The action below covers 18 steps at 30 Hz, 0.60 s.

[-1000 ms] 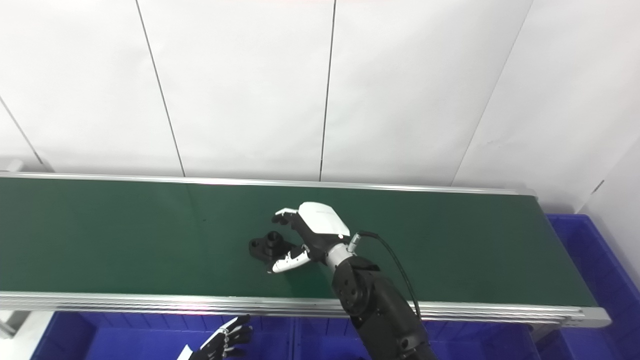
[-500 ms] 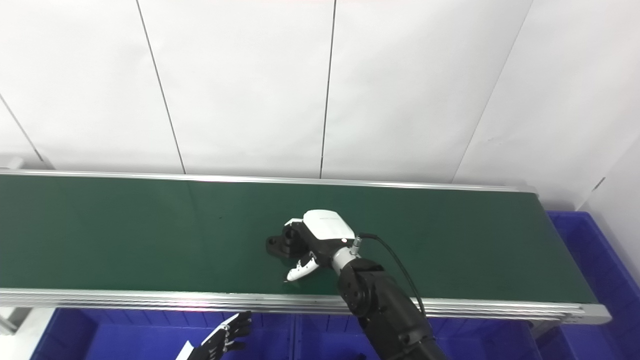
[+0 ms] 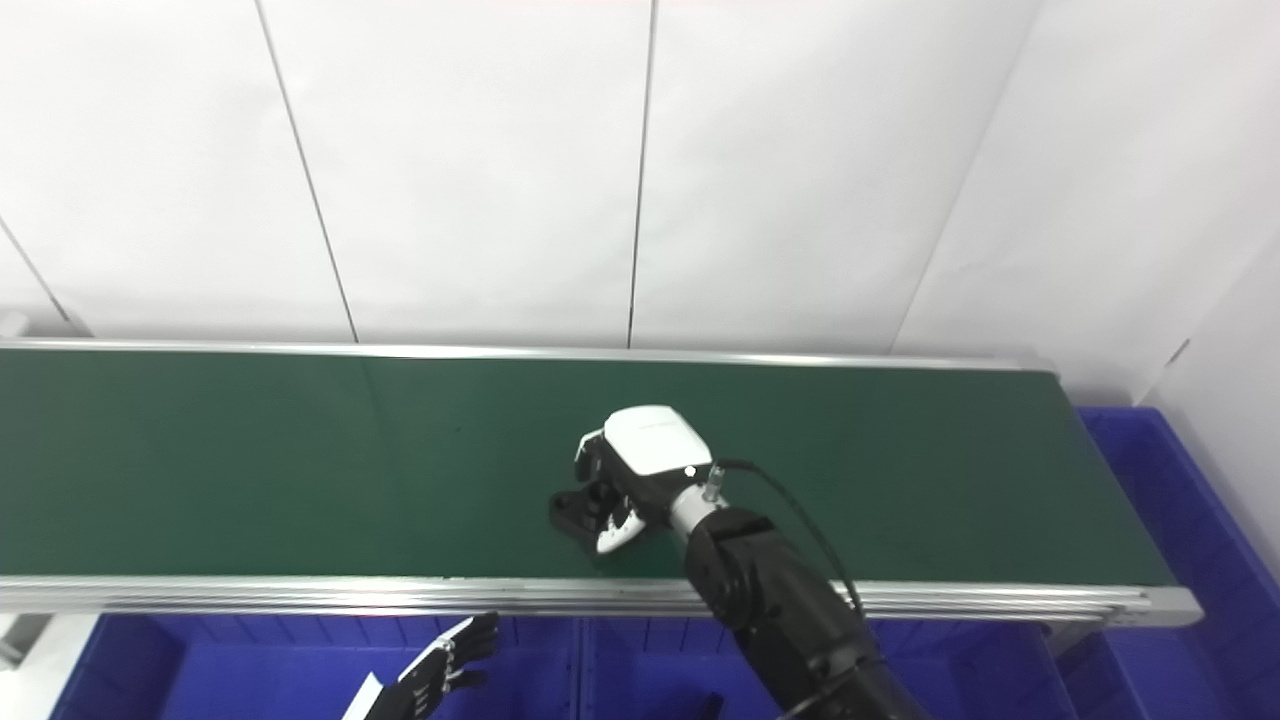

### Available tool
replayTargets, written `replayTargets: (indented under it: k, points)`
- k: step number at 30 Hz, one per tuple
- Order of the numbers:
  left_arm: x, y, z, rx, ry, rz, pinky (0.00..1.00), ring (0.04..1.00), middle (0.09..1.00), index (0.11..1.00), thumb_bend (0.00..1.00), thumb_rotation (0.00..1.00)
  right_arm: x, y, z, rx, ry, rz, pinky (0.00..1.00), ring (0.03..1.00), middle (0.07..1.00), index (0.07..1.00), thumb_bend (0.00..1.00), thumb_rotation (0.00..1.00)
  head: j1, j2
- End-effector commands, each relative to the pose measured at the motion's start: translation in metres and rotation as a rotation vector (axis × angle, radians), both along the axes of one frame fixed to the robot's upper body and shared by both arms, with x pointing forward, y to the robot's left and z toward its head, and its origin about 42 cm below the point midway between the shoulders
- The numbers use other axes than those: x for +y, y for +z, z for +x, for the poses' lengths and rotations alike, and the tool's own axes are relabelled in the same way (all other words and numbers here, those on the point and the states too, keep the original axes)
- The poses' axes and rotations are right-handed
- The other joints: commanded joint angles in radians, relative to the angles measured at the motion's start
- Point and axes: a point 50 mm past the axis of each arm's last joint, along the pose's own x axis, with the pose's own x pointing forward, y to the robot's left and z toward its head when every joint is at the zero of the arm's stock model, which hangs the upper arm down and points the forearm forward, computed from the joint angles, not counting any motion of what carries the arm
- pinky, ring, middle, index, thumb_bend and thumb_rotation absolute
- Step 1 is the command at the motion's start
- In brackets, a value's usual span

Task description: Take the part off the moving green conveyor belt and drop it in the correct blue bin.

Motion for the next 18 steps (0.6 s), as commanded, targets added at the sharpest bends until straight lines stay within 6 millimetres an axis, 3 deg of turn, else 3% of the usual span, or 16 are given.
replayTargets:
  k: [1, 10, 14, 18]
  points:
    - [-0.002, 0.009, 0.004, -0.060, -0.008, -0.018, 0.79, 0.864, 0.892, 0.876, 0.73, 0.50, 0.010, 0.017, 0.005, -0.056, 0.069, 0.005, 0.34, 0.424, 0.440, 0.545, 0.52, 0.00, 0.000, -0.001]
    - [-0.001, 0.009, 0.006, -0.064, -0.006, -0.011, 0.78, 0.867, 0.898, 0.869, 0.75, 0.51, 0.018, 0.023, -0.003, -0.091, 0.120, 0.016, 0.33, 0.407, 0.434, 0.540, 0.52, 0.00, -0.011, 0.006]
    - [0.000, 0.009, 0.007, -0.070, -0.010, 0.001, 0.75, 0.846, 0.872, 0.875, 0.72, 0.50, 0.023, 0.028, -0.007, -0.097, 0.135, 0.013, 0.29, 0.354, 0.422, 0.535, 0.52, 0.00, -0.010, 0.007]
    - [0.000, 0.010, 0.006, -0.069, -0.012, -0.007, 0.73, 0.808, 0.847, 0.878, 0.73, 0.51, 0.027, 0.040, -0.016, -0.114, 0.145, 0.069, 0.31, 0.389, 0.473, 0.503, 0.52, 0.00, -0.010, 0.009]
